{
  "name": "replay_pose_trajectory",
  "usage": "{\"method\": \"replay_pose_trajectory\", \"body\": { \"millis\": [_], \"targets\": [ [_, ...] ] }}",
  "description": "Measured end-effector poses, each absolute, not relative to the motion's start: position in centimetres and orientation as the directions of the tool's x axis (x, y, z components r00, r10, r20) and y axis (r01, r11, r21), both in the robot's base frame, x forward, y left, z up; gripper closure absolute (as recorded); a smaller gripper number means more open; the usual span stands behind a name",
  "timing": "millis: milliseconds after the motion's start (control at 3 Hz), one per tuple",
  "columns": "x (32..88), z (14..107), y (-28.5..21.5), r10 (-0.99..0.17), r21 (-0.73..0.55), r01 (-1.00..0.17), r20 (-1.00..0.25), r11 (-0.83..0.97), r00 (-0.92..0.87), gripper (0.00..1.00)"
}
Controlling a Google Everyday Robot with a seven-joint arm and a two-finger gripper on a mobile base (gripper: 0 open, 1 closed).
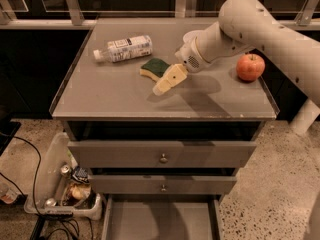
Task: Place sponge into bottom drawer
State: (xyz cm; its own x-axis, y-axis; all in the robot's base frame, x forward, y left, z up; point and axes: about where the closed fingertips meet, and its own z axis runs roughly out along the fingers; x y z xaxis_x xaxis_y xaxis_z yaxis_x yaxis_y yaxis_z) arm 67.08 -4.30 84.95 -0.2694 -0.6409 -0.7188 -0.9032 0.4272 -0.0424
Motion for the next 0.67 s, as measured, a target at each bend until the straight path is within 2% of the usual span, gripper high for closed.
{"method": "replay_pose_trajectory", "body": {
  "millis": [333,667],
  "targets": [
    [67.98,83.91,-3.46,-0.631,-0.015,-0.904,-0.721,0.428,-0.287,0.0],
    [68.08,83.79,-3.37,-0.63,-0.012,-0.904,-0.721,0.428,-0.289,0.15]
  ]
}}
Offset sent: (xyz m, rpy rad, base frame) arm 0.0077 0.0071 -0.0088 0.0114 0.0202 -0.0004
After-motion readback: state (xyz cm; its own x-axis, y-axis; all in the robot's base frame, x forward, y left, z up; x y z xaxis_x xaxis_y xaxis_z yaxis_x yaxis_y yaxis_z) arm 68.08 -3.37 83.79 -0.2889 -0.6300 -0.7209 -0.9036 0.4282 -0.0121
